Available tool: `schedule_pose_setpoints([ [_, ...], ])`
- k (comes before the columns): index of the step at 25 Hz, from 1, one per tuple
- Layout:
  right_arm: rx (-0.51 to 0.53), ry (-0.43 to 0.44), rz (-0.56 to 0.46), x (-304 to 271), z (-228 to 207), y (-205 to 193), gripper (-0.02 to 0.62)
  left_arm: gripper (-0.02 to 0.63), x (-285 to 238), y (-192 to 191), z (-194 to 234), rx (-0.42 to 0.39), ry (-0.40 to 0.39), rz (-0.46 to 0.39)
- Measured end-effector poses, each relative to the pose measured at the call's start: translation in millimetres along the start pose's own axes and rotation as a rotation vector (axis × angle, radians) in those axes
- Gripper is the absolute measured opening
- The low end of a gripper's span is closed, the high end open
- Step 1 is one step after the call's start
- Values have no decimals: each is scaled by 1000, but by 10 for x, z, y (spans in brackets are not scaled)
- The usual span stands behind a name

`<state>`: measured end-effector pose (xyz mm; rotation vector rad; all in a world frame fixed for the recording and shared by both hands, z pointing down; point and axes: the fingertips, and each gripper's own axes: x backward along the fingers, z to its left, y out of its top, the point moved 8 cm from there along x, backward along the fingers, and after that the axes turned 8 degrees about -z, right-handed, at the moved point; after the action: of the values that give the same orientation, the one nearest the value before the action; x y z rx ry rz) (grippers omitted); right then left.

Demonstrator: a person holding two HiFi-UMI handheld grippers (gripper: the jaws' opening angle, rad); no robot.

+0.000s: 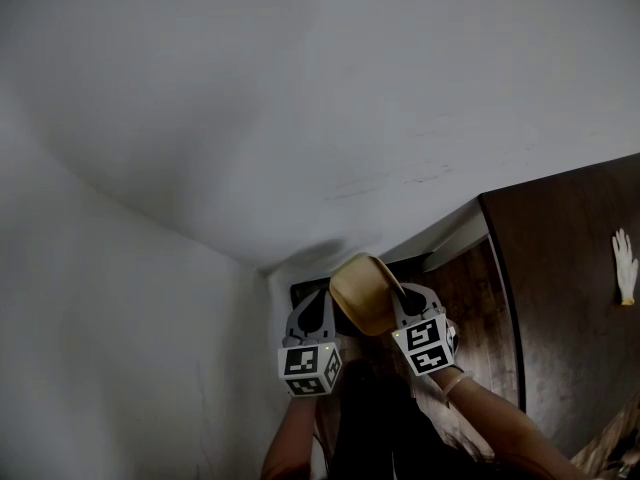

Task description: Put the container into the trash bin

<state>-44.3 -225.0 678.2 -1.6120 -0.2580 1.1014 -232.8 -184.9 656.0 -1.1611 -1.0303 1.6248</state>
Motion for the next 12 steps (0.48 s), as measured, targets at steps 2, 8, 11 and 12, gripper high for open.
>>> schedule_pose_setpoints([
  [2,-5,3,17,-116,22,-94,8,20,-42,-111,72,5,2,1],
  [8,-24,21,81,-423,101,-421,8,20,-144,-461,279,20,13,31],
  [11,-35,31,110,-550,158,-559,8,20,-183,-610,380,26,22,47],
  [12,-37,35,120,-594,176,-602,8,20,-201,-660,412,29,24,53],
])
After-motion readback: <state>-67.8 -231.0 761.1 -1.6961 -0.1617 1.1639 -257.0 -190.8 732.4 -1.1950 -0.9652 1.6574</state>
